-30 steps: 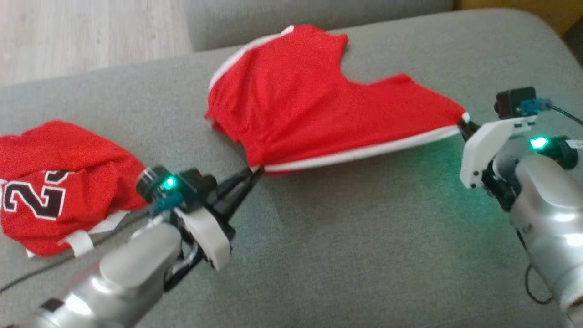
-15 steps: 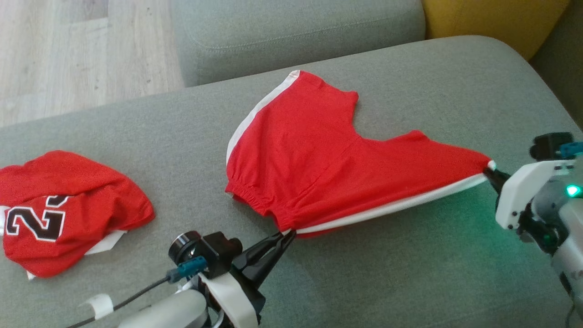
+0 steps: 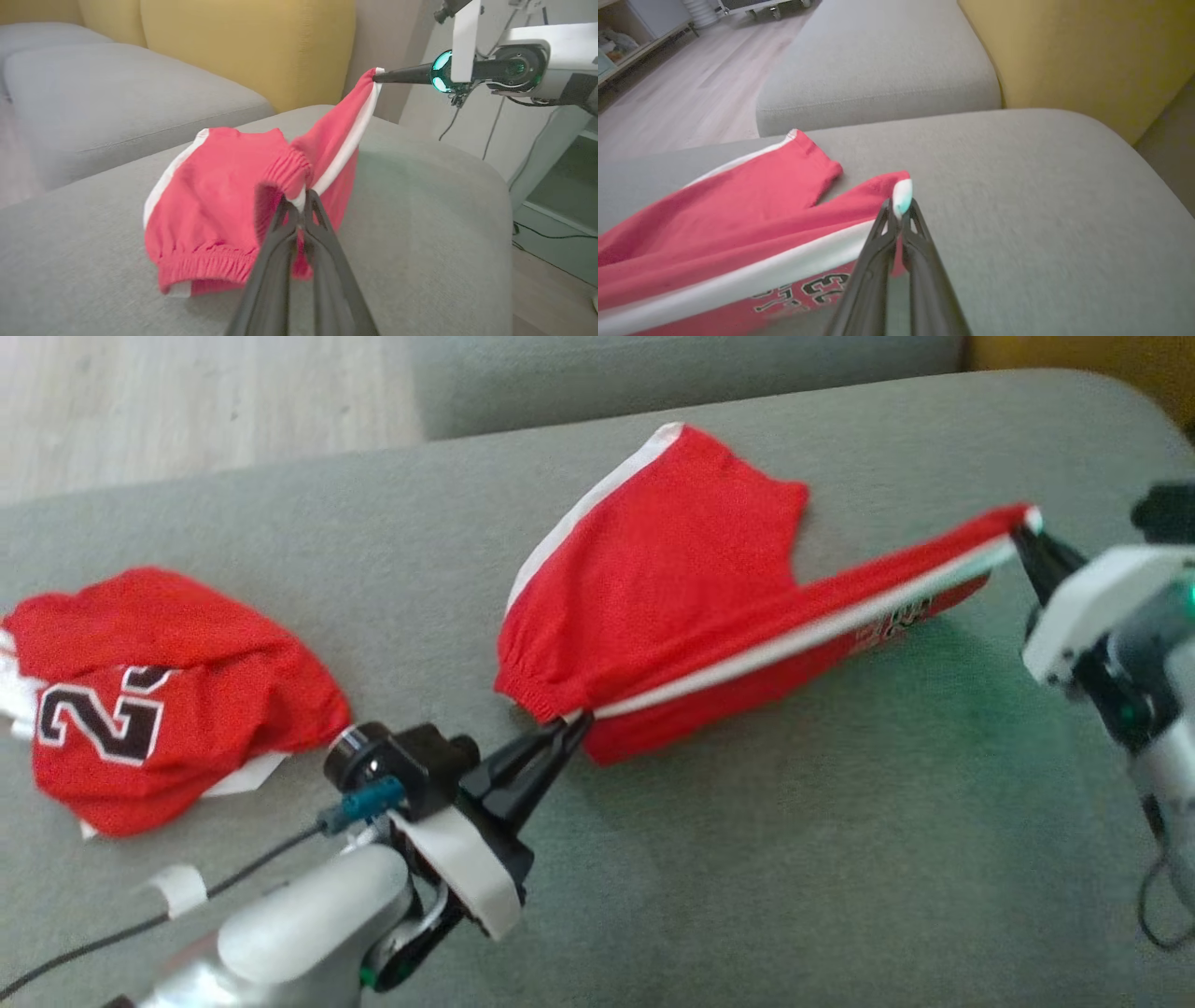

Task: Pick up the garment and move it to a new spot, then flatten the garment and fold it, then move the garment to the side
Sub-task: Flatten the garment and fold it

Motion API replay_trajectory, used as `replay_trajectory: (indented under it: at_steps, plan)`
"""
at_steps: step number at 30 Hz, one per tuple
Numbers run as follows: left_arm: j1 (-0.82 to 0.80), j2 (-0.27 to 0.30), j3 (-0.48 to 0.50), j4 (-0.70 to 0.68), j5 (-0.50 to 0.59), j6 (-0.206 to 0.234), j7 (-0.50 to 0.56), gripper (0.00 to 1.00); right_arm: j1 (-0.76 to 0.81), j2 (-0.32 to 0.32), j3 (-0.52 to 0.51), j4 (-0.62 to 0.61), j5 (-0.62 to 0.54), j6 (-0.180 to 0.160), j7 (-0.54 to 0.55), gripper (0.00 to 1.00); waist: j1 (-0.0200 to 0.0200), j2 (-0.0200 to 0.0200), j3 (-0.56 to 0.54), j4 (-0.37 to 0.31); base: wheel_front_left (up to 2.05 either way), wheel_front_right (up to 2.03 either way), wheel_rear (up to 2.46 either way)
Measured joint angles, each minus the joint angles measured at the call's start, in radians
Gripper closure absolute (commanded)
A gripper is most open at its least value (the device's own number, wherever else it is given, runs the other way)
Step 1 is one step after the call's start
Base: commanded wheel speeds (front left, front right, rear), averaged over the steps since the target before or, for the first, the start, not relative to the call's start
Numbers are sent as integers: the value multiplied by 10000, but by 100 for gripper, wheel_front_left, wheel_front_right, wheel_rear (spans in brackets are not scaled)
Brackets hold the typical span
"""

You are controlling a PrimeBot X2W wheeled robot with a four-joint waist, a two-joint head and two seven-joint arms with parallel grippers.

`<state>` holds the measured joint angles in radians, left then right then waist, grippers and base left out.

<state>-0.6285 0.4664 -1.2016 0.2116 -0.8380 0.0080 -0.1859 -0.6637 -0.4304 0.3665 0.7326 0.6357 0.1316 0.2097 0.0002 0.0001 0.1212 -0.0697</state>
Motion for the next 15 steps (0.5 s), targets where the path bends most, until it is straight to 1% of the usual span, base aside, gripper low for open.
replay_trajectory:
  at_steps: [5, 7, 9, 12, 15]
  plan:
    - [-221, -142, 217, 301, -249, -104, 0, 100, -988, 384, -36, 372, -685, 0, 2, 100, 0, 0, 401, 501, 0, 0, 0]
    - [-413, -290, 265, 426, -251, -186, 0, 100, -1349, 443, -38, 619, -909, 0, 6, 100, -1, 0, 569, 721, 0, 0, 0]
    - [-666, -445, 272, 537, -242, -357, -2, 100, -1746, 491, -52, 917, -1068, 0, 6, 100, 0, 0, 759, 935, 0, 0, 0]
    - [-1030, -708, 332, 809, -230, -378, -21, 100, -2368, 516, 109, 1296, -1473, 0, 6, 100, 0, 0, 1092, 1242, 0, 0, 0]
    - [-1379, -1003, 385, 1120, -207, -522, -98, 100, -2964, 512, 203, 1647, -1745, 0, -35, 100, 0, 0, 1481, 1537, 0, 0, 0]
